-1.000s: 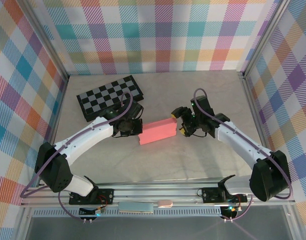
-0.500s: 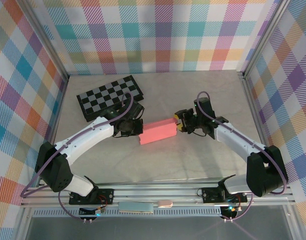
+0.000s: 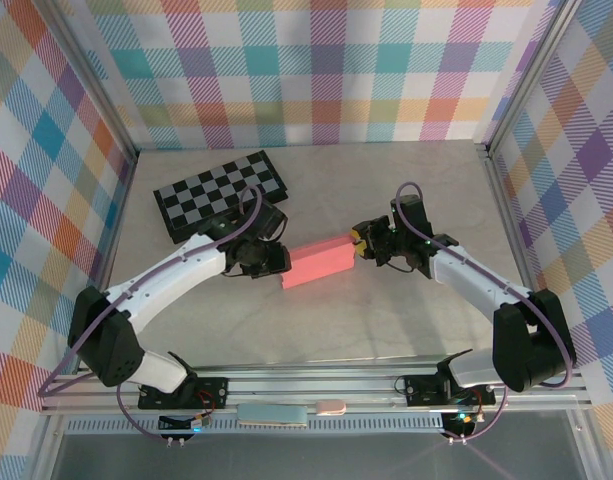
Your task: Fold the paper box
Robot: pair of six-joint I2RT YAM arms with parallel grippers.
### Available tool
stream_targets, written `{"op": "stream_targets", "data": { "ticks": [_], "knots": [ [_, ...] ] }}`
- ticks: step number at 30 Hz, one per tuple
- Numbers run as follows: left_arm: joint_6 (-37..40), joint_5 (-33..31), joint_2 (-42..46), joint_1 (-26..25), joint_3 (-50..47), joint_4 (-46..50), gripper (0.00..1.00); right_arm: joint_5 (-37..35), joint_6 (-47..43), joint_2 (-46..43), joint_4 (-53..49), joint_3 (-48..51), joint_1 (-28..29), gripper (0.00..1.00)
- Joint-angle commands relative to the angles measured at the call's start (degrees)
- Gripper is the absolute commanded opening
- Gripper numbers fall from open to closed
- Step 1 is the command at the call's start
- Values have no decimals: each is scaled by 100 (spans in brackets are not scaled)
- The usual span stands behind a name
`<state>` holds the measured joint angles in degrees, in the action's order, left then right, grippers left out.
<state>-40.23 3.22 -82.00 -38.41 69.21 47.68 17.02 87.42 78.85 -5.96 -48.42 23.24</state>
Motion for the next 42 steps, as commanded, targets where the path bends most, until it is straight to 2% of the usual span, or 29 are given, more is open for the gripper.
{"op": "stream_targets", "data": {
  "ticks": [1, 8, 13, 25, 32, 42],
  "knots": [
    [-960, 697, 518, 177, 3, -357, 43, -102, -97, 203, -241, 119, -10, 28],
    [-2550, 1234, 832, 549, -819, -1688, 46, -146, -154, 269, -410, 52, -4, 25],
    [-3214, 1404, 876, 761, -1281, -2324, 46, -150, -154, 236, -464, 72, -4, 24],
    [-3884, 1203, 1153, 932, -1858, -2645, 46, -148, -150, 253, -470, 96, -4, 22],
    [-4223, 1151, 1301, 985, -2251, -3003, 41, -131, -155, 263, -509, 83, -6, 21],
    [-4242, 1230, 1412, 985, -2614, -3009, 29, -151, -142, 298, -702, 26, -4, 17]
  ]
}}
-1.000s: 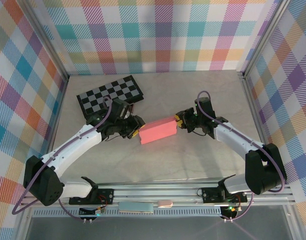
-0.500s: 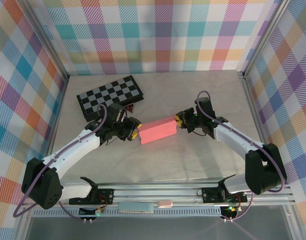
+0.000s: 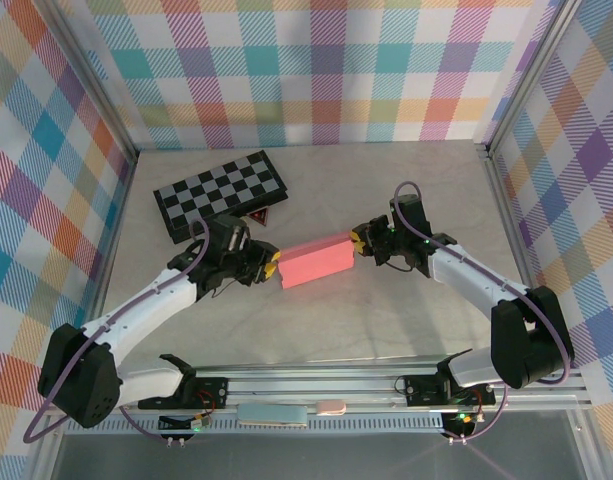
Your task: Fold the paper box
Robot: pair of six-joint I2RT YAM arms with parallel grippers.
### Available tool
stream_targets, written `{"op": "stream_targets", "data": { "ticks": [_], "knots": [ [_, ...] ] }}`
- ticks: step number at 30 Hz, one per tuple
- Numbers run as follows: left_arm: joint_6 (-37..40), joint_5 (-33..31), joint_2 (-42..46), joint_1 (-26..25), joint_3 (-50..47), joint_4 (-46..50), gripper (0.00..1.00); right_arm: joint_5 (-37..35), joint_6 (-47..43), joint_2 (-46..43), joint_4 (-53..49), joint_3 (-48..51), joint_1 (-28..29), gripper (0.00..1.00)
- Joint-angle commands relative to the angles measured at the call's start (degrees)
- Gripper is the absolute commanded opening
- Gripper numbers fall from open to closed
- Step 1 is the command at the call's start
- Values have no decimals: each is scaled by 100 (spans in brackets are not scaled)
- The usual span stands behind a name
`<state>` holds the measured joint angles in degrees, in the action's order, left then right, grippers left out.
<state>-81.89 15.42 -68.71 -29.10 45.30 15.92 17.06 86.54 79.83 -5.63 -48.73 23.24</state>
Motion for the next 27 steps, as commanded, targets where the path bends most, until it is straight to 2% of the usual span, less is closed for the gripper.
{"op": "stream_targets", "data": {
  "ticks": [1, 9, 13, 19, 21, 23, 27],
  "knots": [
    [-73, 36, 97, 54, -274, 166, 29, -159, -67, 187, -781, 41, -4, 17],
    [14, 136, 114, 54, -726, 78, 20, -187, -67, 197, -1144, 31, -4, 14],
    [59, 171, 38, 54, -923, 51, 7, -143, -153, 315, -1517, -117, -4, 8],
    [179, 155, -11, 55, -833, 75, 6, -116, -181, 407, -2006, -268, -4, 4],
    [213, 159, -43, 52, -765, 104, 6, -98, -213, 445, -2227, -367, -8, 7],
    [243, 181, -76, 54, -717, 77, 6, -93, -234, 412, -2306, -426, -7, 14],
    [297, 224, -166, 28, -549, -185, 6, -492, -503, -15, -2645, -768, 37, 39]
  ]
}}
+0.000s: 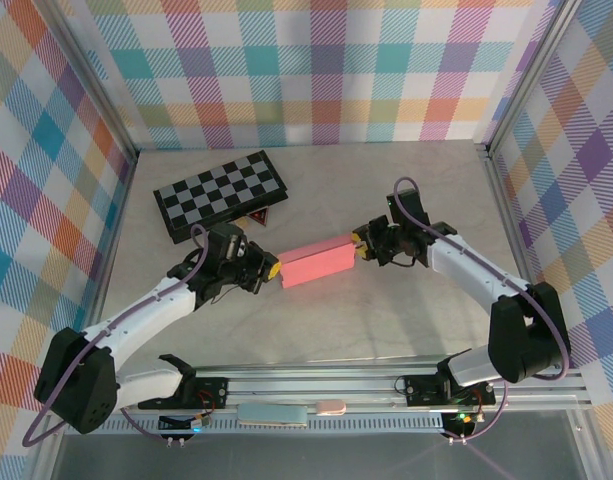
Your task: Fold the paper box
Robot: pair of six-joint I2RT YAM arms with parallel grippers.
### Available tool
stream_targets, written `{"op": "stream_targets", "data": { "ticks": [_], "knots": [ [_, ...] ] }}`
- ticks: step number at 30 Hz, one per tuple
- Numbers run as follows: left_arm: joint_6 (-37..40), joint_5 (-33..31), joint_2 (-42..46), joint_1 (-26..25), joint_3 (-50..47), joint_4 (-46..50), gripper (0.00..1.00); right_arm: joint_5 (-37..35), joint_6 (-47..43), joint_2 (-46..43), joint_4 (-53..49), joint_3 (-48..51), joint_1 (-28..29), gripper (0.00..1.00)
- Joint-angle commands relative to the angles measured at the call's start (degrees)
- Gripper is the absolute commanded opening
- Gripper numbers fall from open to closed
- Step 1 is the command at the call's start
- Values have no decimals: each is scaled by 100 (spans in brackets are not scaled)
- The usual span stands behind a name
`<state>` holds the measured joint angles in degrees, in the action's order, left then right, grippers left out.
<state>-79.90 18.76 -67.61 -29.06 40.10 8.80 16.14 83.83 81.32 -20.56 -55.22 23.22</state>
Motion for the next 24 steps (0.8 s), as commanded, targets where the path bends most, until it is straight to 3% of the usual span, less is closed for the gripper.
{"op": "stream_targets", "data": {
  "ticks": [1, 5, 9, 14, 24],
  "knots": [
    [136, -103, -311, -8, 41, 472, 6, -522, -284, -319, -1169, -167, 58, 44],
    [305, -302, -679, -356, 360, -14, 6, -686, -131, -786, -611, 99, 178, 62],
    [373, -515, -1123, -744, 613, -328, 5, -441, 241, -814, 96, 594, 192, 70],
    [431, -558, -1326, -967, 642, -403, 5, -676, 236, -1101, 644, 778, 217, 79],
    [553, -541, -1442, -1005, 745, -282, 4, -493, 318, -590, 1911, 978, 270, 78]
  ]
}}
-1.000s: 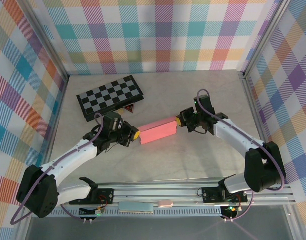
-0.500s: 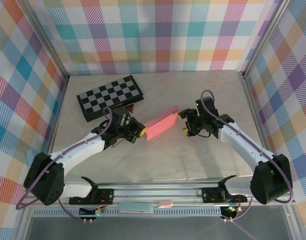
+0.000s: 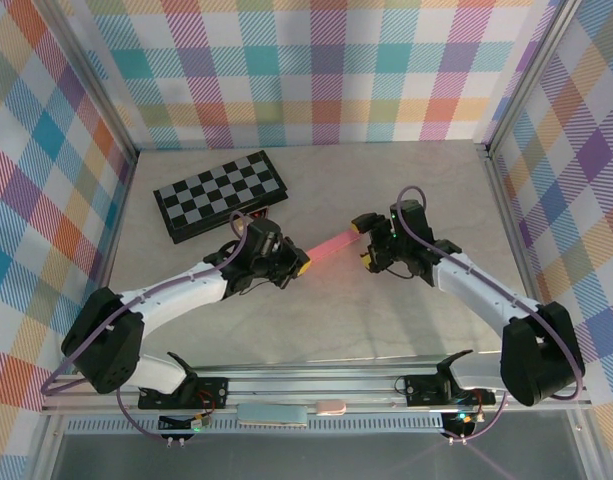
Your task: Fold the paper box
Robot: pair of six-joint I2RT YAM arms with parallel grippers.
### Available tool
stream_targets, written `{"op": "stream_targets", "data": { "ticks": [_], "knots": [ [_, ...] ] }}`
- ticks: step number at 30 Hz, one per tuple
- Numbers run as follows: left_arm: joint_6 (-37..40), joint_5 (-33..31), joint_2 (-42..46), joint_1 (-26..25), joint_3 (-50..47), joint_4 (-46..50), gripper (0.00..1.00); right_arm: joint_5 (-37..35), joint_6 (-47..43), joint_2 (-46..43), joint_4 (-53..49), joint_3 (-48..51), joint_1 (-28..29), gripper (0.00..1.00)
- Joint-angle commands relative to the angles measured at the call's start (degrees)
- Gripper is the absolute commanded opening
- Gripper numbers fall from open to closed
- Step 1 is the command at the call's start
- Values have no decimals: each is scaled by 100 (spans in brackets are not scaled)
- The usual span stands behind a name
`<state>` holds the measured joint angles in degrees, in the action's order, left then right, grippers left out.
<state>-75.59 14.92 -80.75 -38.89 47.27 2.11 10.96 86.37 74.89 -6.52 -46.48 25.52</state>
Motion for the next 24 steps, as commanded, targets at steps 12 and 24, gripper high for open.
{"op": "stream_targets", "data": {
  "ticks": [12, 24],
  "knots": [
    [585, -112, -378, -30, -34, 492, 5, -268, -481, -448, -1165, 75, 6, 79],
    [1823, -686, 822, 670, 782, 1821, 100, -1731, -3156, -827, -3801, -1687, -332, 99]
  ]
}}
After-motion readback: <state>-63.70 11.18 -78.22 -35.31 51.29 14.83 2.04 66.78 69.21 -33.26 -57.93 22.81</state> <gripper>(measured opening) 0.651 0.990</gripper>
